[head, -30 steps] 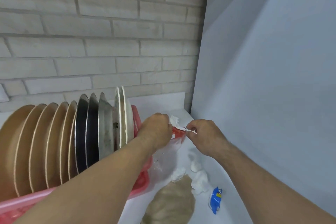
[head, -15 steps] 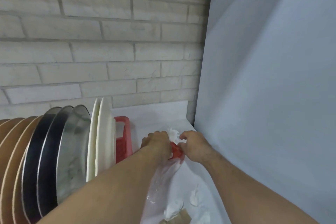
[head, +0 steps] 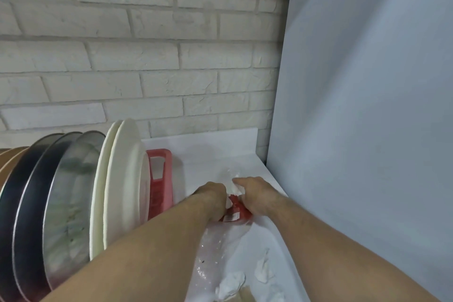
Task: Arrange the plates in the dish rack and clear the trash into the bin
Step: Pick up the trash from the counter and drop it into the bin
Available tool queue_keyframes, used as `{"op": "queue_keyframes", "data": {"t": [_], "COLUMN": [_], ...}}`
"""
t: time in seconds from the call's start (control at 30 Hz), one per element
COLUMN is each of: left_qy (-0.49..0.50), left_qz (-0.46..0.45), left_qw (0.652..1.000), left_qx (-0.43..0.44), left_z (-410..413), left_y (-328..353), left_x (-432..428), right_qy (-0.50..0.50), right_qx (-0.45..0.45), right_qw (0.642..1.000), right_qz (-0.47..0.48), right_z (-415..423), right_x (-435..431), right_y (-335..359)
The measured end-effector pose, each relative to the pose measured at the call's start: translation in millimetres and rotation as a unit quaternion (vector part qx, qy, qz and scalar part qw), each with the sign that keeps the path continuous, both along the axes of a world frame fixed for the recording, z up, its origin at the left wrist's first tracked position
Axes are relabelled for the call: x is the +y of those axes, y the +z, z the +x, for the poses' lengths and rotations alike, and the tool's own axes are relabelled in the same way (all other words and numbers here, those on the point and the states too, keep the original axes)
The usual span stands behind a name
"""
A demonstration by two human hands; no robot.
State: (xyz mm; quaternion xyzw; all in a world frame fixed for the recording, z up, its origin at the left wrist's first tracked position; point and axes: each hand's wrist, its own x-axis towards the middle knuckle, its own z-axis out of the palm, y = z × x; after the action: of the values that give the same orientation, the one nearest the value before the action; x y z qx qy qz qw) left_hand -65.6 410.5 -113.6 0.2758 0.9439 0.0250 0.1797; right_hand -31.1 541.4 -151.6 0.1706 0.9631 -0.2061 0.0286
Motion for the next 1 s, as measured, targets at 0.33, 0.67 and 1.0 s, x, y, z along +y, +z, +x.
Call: {"op": "queue_keyframes", "data": {"t": [0.33,0.67,1.0], "left_qy": [0.012,0.025,0.003], "left_qz": [0.070,0.276,0.322], "left_qw": [0.996,0.957,0.933], "left_qx": [0.048,0.090,0.159], "left_z": [3,27,66], "left_y": [9,51,63], "left_x": [-2,-23,-54], "right_qy": [-0.064,-0.063,-0.156], "right_qx": [0.075,0.187,0.216], "right_qw": [0.995,0.977,0.963], "right_qz": [0.006,-0.085,-0.034], "right_z": [11,65,113], "right_x": [-4,-18,-50], "right_y": [6,60,78]}}
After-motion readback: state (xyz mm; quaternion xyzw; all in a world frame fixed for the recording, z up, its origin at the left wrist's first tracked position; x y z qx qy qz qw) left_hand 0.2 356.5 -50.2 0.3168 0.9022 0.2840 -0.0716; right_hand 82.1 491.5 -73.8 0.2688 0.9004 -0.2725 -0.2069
